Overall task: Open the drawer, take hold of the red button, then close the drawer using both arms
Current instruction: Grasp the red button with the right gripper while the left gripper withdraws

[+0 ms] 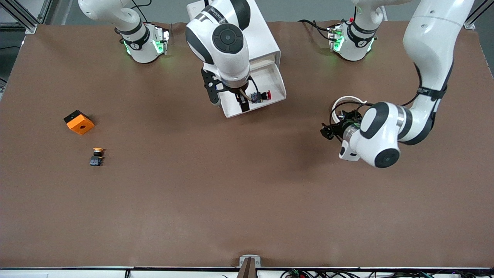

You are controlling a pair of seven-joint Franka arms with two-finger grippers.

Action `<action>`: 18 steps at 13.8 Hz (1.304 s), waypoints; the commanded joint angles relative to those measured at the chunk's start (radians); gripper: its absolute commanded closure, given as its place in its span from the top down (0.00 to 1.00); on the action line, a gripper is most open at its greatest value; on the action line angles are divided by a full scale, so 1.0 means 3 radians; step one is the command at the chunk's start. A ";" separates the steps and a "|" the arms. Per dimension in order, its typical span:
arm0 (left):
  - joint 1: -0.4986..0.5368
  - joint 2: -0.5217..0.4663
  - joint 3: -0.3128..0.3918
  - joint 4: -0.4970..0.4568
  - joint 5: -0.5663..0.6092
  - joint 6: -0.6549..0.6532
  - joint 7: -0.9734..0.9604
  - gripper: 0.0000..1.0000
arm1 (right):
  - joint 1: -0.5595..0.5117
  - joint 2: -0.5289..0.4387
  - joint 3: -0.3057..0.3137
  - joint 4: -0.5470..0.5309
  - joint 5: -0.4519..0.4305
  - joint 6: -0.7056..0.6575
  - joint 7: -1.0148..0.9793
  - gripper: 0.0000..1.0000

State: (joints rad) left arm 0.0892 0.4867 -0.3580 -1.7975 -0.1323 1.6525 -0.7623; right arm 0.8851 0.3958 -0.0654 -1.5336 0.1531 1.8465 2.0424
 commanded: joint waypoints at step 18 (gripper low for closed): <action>0.0654 -0.1423 0.0027 -0.0508 0.0339 0.0812 0.2525 1.00 | 0.0348 0.0521 -0.0038 0.0111 -0.0035 0.0369 0.0361 0.91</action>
State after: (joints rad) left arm 0.2575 0.0735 -0.3474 -2.0109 -0.0553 1.9706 -0.0561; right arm 0.9752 0.5321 -0.0667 -1.5264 0.1515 1.9608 2.1358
